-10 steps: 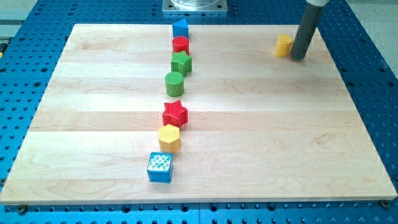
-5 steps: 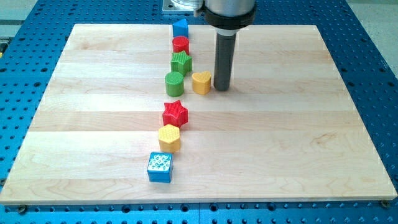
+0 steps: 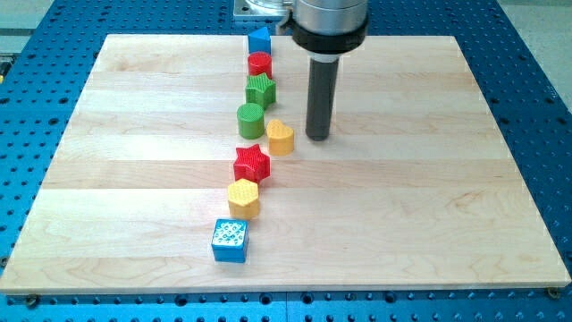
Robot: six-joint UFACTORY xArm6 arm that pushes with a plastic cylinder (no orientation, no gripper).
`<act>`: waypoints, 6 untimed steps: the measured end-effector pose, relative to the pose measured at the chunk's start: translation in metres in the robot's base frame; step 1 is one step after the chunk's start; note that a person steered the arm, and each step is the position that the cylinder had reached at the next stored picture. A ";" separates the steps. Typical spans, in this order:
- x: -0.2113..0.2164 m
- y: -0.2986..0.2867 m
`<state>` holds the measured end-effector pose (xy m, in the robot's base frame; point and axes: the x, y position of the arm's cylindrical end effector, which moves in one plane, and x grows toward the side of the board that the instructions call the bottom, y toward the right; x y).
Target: Place the yellow heart in between the green circle and the red star
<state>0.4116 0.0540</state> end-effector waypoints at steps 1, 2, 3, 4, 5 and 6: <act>0.000 0.005; 0.005 -0.004; 0.008 -0.026; 0.011 -0.046; 0.019 -0.069; 0.019 -0.059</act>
<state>0.4308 -0.0049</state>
